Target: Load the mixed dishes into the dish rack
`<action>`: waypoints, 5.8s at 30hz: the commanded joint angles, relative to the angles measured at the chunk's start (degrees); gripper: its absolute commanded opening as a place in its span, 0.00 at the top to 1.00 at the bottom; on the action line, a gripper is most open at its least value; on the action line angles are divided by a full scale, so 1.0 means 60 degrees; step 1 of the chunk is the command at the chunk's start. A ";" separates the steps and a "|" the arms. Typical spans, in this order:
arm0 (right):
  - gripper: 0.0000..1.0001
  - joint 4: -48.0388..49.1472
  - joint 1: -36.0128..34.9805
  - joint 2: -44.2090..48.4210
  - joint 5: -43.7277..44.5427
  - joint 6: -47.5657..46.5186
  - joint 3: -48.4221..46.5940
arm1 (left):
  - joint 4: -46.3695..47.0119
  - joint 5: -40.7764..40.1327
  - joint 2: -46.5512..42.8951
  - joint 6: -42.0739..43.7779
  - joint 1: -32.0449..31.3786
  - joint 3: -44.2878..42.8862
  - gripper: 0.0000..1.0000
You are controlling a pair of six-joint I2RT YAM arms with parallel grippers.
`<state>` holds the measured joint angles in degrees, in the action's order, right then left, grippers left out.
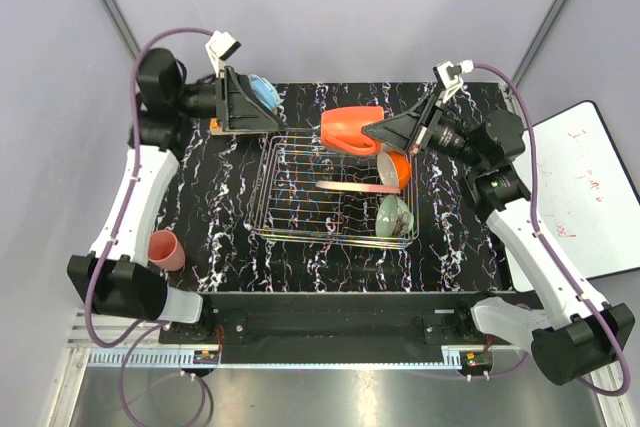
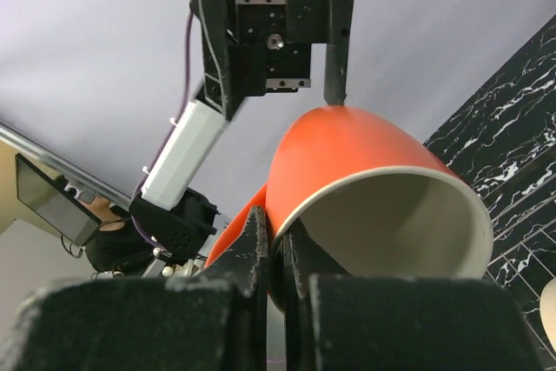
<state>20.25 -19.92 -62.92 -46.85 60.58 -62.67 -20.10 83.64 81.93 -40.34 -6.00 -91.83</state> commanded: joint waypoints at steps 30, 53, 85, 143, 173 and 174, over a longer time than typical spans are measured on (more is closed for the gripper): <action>1.00 0.3949 -0.1176 -0.3107 -0.0087 0.0510 -0.1038 | 0.1739 -0.2147 0.0554 -0.1231 -0.1124 0.1609 0.01; 1.00 0.5253 -0.1733 -0.4850 0.0221 0.0304 -0.0760 | 0.2221 -0.1825 0.0788 -0.1758 -0.1124 0.1082 0.50; 0.25 -0.1060 0.0653 -0.0695 0.1450 -0.2962 0.0104 | -0.4912 -0.7094 0.1520 0.6355 0.0181 -0.0837 1.00; 0.25 -0.2745 0.1577 0.1741 0.2520 -0.3050 0.2038 | -0.4590 -1.4305 0.4686 0.8173 -0.3380 -0.0998 0.01; 0.25 -0.4107 0.1577 0.1771 0.2609 -0.3973 0.2228 | -0.9070 -1.3397 -0.5083 1.3357 0.2216 0.4696 0.01; 0.25 -0.4122 0.1577 0.1756 0.2594 -0.3973 0.2185 | -0.9087 -1.3397 -0.5260 1.3402 0.2201 0.4859 0.01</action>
<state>-4.10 -10.79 -52.36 -31.48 38.44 -48.49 -69.58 1.93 55.86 31.64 6.72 -67.64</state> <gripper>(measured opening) 0.756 0.988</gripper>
